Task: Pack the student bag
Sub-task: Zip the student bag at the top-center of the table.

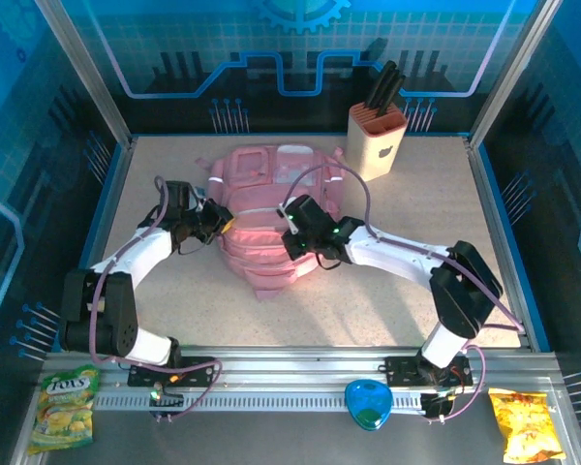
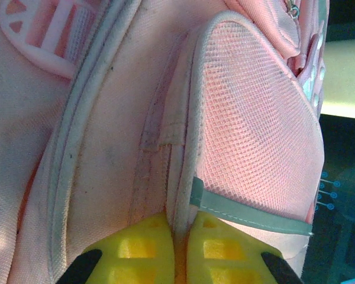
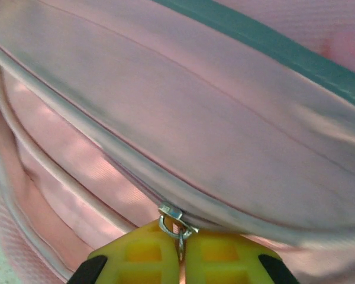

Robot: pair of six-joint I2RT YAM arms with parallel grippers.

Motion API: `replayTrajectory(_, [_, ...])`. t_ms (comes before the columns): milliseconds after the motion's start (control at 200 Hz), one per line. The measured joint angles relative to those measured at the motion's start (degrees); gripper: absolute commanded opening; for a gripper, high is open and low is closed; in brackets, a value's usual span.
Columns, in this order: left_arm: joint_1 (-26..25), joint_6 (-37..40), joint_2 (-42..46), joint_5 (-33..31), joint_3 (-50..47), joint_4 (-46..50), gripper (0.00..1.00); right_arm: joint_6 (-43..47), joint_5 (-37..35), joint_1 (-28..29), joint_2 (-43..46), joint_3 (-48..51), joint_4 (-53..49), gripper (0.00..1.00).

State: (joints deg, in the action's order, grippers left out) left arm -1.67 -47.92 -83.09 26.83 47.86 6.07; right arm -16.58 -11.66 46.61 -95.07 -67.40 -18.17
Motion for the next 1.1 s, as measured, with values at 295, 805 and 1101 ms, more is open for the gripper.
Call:
replayTrajectory(295, [0.0, 5.5, -1.5, -0.5, 2.8, 3.7, 0.0, 7.5, 0.4, -5.7, 1.0, 0.7, -4.5, 0.15])
replayTrajectory(805, [-2.6, 20.9, -3.2, -7.7, 8.3, 10.8, 0.0, 15.8, 5.3, -14.5, -2.9, -7.6, -11.1, 0.22])
replayTrajectory(1101, [-3.5, 24.5, -3.6, -9.2, 8.9, 10.7, 0.05, 11.9, 4.1, -16.0, -7.5, -14.5, -15.2, 0.37])
